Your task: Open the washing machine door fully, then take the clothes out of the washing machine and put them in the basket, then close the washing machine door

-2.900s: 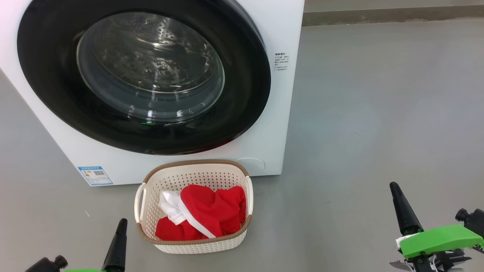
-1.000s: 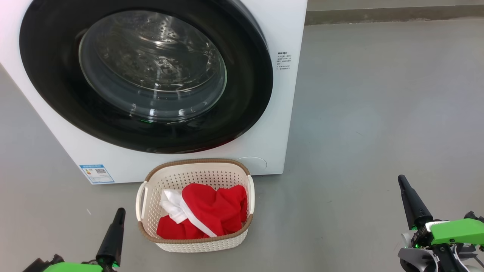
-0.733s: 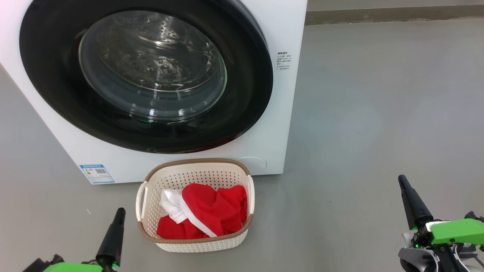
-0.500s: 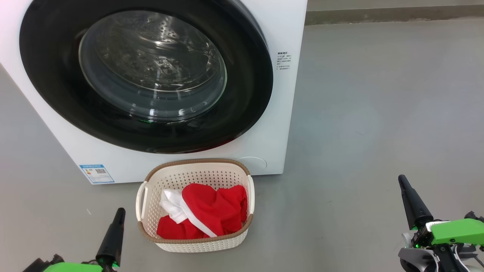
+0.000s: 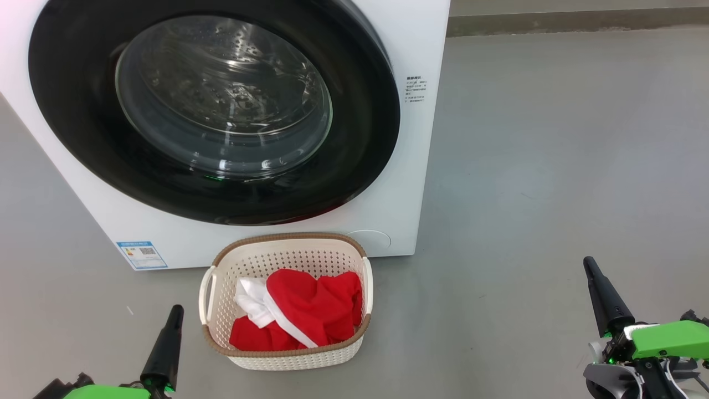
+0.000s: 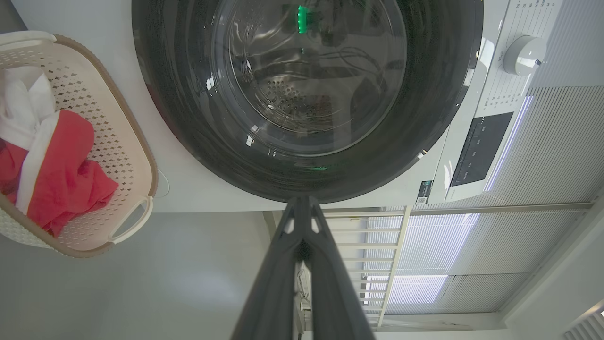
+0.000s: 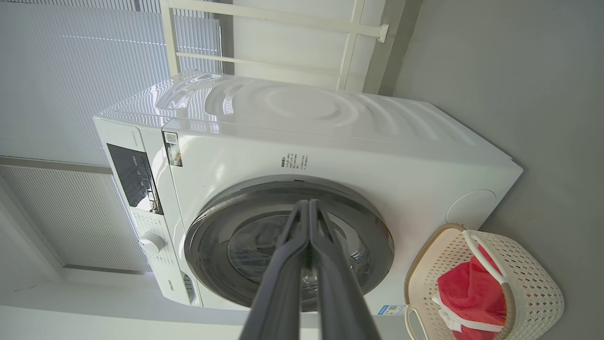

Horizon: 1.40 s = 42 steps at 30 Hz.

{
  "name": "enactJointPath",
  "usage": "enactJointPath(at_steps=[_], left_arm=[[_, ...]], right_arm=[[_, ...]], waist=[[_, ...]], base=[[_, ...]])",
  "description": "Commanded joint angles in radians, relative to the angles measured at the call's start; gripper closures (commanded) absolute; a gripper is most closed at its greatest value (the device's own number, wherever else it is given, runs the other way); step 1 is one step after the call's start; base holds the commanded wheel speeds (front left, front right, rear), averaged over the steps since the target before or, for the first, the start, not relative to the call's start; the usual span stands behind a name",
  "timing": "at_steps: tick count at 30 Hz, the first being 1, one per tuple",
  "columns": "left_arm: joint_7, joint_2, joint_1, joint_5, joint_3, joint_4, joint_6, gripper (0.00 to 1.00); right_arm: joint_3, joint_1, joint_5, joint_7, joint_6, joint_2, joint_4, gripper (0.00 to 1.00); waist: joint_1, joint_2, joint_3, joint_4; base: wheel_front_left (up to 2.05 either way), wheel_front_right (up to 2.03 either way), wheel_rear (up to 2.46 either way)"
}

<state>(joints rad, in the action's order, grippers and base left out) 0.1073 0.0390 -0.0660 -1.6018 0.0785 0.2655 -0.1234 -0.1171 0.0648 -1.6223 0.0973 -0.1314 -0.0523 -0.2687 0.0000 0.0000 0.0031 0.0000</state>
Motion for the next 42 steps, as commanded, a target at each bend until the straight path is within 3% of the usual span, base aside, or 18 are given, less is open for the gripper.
enactJointPath(at_steps=[1, 42], left_arm=[[0.006, 0.011, -0.042, -0.007, 0.035, -0.020, -0.007, 1.00], [0.006, 0.011, -0.042, -0.007, 0.035, -0.020, -0.007, 1.00]], right_arm=[[0.016, 0.042, 0.003, 0.006, 0.001, -0.008, 0.025, 1.00], [0.010, 0.043, 0.008, 0.011, 0.001, -0.003, 0.024, 1.00]], waist=[[0.0000, 0.0000, 0.000, 0.000], [0.0000, 0.0000, 0.000, 0.000]], base=[[0.00, 0.00, 0.00], [0.00, 0.00, 0.00]])
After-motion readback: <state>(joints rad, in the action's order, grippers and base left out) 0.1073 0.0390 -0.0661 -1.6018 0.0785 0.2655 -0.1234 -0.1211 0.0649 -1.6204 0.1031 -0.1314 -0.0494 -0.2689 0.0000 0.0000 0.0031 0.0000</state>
